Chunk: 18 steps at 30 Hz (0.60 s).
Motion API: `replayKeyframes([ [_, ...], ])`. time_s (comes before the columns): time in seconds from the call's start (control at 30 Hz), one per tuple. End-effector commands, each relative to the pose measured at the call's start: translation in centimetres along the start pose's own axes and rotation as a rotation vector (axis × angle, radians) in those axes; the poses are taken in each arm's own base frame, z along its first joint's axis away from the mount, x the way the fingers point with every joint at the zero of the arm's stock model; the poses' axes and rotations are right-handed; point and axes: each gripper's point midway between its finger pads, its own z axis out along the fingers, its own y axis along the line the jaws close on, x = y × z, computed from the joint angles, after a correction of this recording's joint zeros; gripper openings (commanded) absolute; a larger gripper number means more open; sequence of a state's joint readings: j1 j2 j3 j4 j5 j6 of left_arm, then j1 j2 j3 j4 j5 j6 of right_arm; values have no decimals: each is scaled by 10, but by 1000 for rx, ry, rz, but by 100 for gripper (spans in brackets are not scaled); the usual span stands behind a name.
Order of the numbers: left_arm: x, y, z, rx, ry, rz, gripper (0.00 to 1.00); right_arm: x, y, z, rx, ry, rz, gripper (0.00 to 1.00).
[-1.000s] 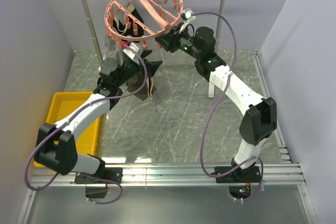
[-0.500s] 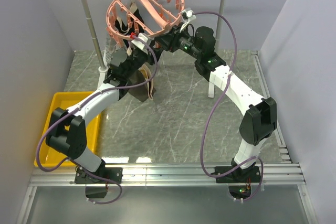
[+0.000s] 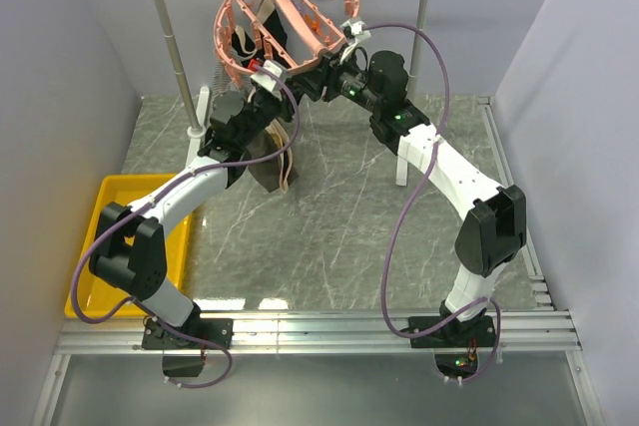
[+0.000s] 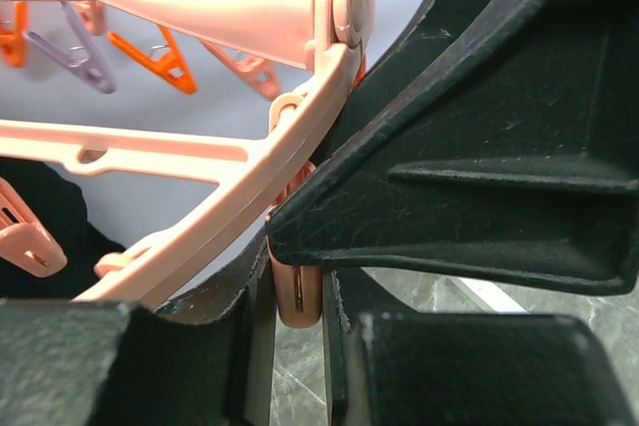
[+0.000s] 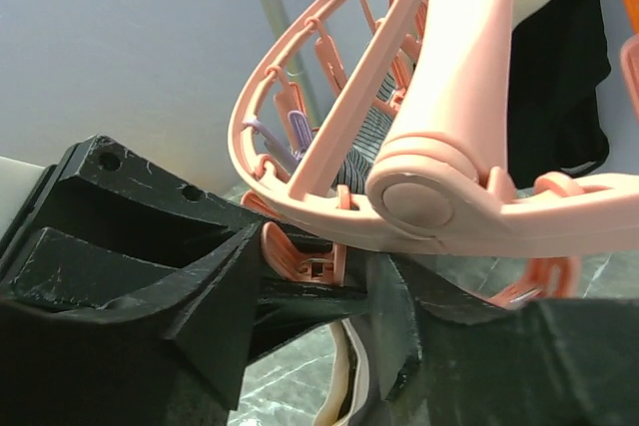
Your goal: Clip the underwear to the hanger
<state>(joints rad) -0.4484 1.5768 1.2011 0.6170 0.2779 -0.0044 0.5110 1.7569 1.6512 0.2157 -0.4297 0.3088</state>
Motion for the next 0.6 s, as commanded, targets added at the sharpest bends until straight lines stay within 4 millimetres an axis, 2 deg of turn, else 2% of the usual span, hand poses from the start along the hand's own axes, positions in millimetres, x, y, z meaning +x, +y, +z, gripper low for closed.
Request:
replayKeyframes([
  [0.0,-38,-11,6,43,-78,52,3,-33,5,2,18,-73,-74,53],
  [0.1,-39,-14,6,53,-78,58,2,-34,4,2,23,-79,-75,50],
  [0.13,-38,-14,5,55,-73,55,2,-34,5,2,23,-79,-77,42],
  [0.2,-37,-17,4,66,-70,55,3,-34,3,3,24,-79,-80,30],
  [0.23,-37,-18,3,69,-70,55,9,-33,3,3,25,-77,-79,19],
  [0.27,-38,-19,3,71,-70,52,14,-33,3,4,27,-76,-81,15],
  [0.3,-37,-20,2,77,-66,44,26,-34,3,3,28,-78,-83,10],
  [0.33,-38,-20,1,78,-65,41,32,-33,2,4,30,-74,-81,1],
  [0.4,-39,-24,-3,95,-47,51,47,-33,2,4,32,-71,-77,0],
  [0.47,-43,-26,-11,111,-34,61,52,-34,2,3,34,-70,-78,0],
  [0.53,-36,-30,-22,155,11,58,57,-35,3,2,34,-70,-78,0],
  [0.57,-45,-32,-32,166,5,65,59,-35,3,1,34,-70,-81,0],
])
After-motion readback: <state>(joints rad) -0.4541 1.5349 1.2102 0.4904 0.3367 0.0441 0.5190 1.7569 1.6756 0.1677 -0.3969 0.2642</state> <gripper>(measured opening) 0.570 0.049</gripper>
